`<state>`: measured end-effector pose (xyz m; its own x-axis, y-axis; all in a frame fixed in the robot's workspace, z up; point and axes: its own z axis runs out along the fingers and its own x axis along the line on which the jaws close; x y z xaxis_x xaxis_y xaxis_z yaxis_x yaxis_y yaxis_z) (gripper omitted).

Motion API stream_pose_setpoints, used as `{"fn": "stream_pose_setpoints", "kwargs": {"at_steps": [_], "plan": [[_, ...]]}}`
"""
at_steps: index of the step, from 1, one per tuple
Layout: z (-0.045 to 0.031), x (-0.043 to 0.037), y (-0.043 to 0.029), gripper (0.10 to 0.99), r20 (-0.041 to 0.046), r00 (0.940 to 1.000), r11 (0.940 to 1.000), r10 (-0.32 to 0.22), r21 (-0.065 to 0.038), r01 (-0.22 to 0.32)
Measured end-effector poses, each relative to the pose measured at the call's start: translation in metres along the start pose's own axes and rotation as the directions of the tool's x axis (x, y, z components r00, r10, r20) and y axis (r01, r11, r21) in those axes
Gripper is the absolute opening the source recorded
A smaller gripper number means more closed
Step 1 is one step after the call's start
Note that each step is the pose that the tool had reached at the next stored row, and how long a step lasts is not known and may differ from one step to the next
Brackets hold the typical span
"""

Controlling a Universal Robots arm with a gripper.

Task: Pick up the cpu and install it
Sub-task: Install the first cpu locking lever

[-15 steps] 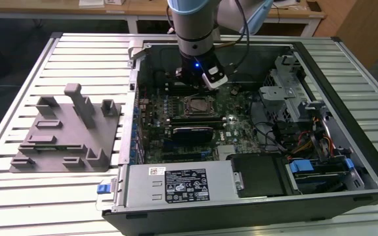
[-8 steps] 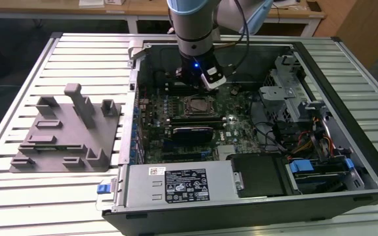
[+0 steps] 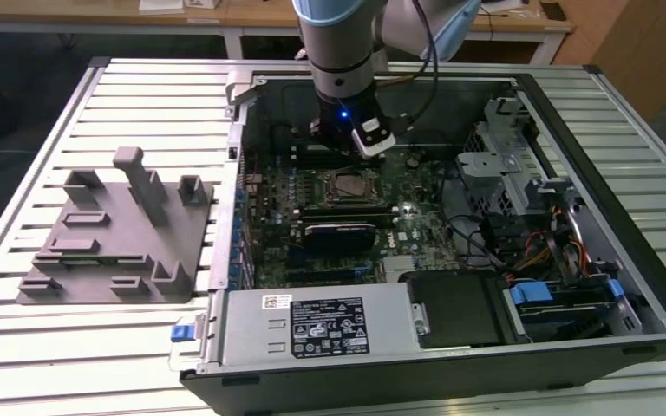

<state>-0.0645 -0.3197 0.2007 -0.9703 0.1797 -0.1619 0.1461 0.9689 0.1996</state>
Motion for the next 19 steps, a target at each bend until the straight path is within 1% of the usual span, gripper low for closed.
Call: {"fn": "stream_pose_setpoints", "kwargs": {"at_steps": [6, 11, 19], "plan": [[0.0023, 0.0004, -0.0004, 0.106, 0.0054, 0.9996, 0.9997, 0.026, 0.004, -0.026], [0.0045, 0.0008, -0.001, 0.106, 0.0066, 0.9995, 0.9995, 0.032, 0.006, -0.032], [0.0074, 0.0008, -0.0045, 0.106, 0.0074, 0.9994, 0.9995, 0.032, 0.005, -0.032]]}}
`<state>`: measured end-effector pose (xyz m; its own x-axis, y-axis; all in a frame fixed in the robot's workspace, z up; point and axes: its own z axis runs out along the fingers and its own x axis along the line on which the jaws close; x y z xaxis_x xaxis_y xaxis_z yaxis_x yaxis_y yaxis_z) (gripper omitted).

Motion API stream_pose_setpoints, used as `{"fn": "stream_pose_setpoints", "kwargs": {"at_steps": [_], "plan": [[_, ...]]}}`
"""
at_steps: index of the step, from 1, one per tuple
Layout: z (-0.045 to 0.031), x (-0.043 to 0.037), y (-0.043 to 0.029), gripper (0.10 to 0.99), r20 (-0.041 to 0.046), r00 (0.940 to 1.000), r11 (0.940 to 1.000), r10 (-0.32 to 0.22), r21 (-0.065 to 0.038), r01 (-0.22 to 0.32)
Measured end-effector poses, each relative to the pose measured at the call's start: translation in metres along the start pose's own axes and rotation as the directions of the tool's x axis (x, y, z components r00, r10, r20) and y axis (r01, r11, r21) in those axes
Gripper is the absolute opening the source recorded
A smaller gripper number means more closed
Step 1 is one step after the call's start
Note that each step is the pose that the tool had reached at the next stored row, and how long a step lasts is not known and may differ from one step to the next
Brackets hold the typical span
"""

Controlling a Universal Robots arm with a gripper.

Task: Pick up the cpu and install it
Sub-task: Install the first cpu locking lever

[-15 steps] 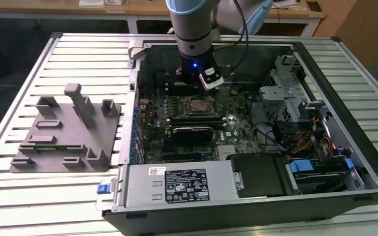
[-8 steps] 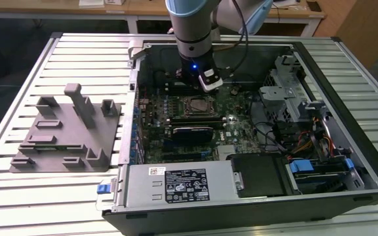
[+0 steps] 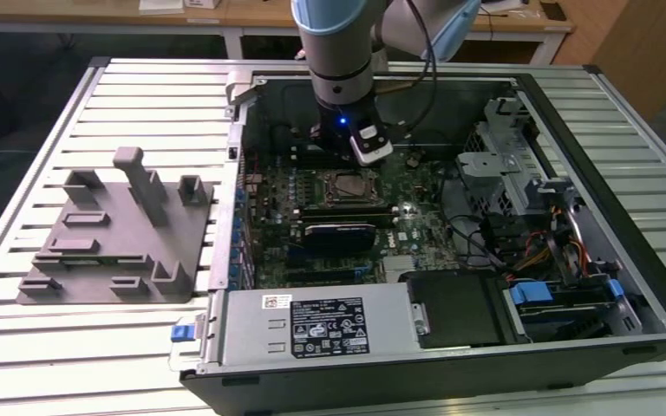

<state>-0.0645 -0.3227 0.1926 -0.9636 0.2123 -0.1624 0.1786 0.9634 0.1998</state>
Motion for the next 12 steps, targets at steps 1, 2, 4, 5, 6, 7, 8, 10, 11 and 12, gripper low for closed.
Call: {"fn": "stream_pose_setpoints", "kwargs": {"at_steps": [1, 2, 4, 5, 6, 7, 8, 10, 11, 12], "plan": [[0.0006, 0.0001, -0.0001, 0.106, 0.0001, 1.0, 1.0, 0.0, 0.0, 0.0], [0.0011, 0.0002, -0.0003, 0.106, 0.0, 1.0, 1.0, 0.0, 0.0, 0.0], [0.0015, 0.0003, -0.0006, 0.106, -0.0014, 1.0, 1.0, 0.001, -0.005, -0.001], [0.0016, 0.0003, -0.0007, 0.106, -0.0028, 1.0, 0.9999, 0.002, -0.012, -0.002], [0.0017, 0.0003, -0.0006, 0.106, -0.0041, 1.0, 0.9998, 0.004, -0.02, -0.004], [0.0018, 0.0003, -0.0005, 0.106, -0.0049, 1.0, 0.9997, 0.005, -0.024, -0.005], [0.0018, 0.0003, -0.0005, 0.106, -0.0049, 1.0, 0.9997, 0.005, -0.025, -0.005], [0.0016, 0.0003, -0.0004, 0.106, -0.0048, 1.0, 0.9997, 0.005, -0.025, -0.005], [0.0011, 0.0001, -0.0002, 0.106, -0.0047, 1.0, 0.9996, 0.005, -0.026, -0.005], [0.0002, -0.0001, 0.0001, 0.106, -0.0046, 1.0, 0.9996, 0.005, -0.026, -0.005]]}}
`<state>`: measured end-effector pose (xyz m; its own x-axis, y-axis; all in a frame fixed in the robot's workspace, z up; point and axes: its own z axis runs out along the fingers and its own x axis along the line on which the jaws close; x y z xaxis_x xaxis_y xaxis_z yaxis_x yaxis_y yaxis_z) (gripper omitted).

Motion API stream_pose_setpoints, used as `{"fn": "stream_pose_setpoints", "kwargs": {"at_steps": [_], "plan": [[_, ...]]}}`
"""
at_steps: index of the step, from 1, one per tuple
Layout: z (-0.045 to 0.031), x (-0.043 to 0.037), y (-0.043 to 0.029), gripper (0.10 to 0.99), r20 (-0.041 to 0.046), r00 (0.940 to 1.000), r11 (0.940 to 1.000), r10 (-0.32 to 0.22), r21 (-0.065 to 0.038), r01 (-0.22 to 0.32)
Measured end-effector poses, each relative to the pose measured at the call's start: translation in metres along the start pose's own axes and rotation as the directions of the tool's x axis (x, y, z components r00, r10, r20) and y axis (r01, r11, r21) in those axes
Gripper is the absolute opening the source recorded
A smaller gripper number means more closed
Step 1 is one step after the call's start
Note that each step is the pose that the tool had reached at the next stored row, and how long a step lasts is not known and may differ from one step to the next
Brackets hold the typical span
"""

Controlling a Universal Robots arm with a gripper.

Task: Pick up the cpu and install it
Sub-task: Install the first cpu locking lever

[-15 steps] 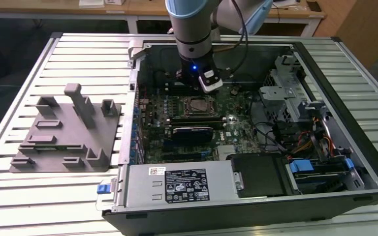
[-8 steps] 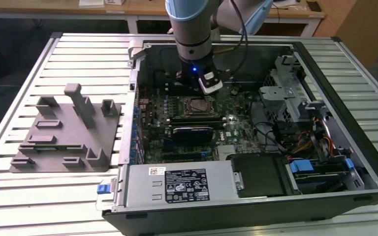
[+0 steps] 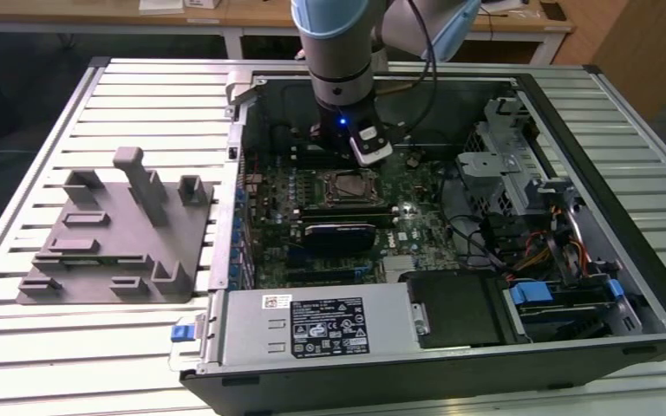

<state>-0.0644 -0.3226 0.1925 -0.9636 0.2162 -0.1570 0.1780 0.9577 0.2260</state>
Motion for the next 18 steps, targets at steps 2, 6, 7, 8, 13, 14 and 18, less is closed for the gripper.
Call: {"fn": "stream_pose_setpoints", "kwargs": {"at_steps": [2, 6, 7, 8, 13, 14, 18], "plan": [[-0.0036, -0.0005, 0.0006, 0.106, -0.0003, 1.0, 1.0, 0.0, 0.001, 0.0], [-0.0097, -0.0015, 0.002, 0.106, -0.0003, 1.0, 1.0, 0.0, 0.001, 0.0], [-0.0108, -0.0017, 0.0023, 0.106, -0.0003, 1.0, 1.0, 0.0, 0.001, 0.0], [-0.0118, -0.0018, 0.0025, 0.106, -0.0003, 1.0, 1.0, 0.0, 0.001, 0.0], [-0.013, -0.0021, 0.0029, 0.106, -0.0002, 1.0, 1.0, 0.0, 0.001, 0.0], [-0.013, -0.0021, 0.0029, 0.106, -0.0002, 1.0, 1.0, 0.0, 0.001, 0.0], [-0.0131, -0.0021, 0.0028, 0.106, -0.0003, 1.0, 1.0, 0.0, 0.002, 0.0]]}}
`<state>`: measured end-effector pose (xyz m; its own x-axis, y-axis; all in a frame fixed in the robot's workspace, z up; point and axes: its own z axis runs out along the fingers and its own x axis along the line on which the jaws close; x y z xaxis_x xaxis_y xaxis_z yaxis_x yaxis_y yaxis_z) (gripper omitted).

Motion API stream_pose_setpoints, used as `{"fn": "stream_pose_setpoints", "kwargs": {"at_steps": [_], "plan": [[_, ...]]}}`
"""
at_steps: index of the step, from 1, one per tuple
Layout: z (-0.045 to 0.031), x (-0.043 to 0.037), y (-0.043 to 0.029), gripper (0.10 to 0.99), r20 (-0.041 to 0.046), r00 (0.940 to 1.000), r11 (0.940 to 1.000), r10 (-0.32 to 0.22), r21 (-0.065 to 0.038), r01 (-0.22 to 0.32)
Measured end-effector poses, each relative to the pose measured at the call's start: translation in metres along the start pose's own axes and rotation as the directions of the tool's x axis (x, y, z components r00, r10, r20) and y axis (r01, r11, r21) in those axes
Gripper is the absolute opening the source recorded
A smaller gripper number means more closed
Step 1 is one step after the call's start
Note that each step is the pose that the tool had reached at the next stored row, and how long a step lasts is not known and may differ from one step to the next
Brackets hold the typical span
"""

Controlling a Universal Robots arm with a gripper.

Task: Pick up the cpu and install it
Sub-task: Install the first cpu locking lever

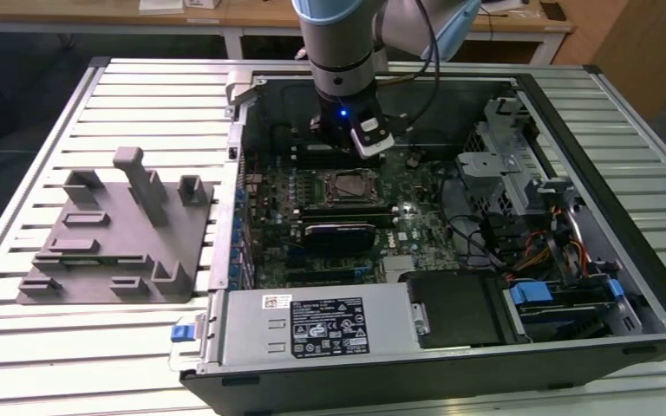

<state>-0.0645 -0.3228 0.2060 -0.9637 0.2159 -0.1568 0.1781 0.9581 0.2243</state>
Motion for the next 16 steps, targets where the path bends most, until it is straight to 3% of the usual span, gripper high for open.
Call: {"fn": "stream_pose_setpoints", "kwargs": {"at_steps": [5, 9, 16], "plan": [[0.0, -0.0003, -0.0013, 0.106, -0.0016, 1.0, 1.0, -0.001, 0.006, 0.001], [0.0, -0.0008, -0.0036, 0.106, -0.007, 1.0, 0.9999, -0.001, 0.016, 0.001], [0.0007, -0.0017, -0.0049, 0.106, -0.035, 0.9994, 0.9981, -0.001, 0.061, 0.003]]}}
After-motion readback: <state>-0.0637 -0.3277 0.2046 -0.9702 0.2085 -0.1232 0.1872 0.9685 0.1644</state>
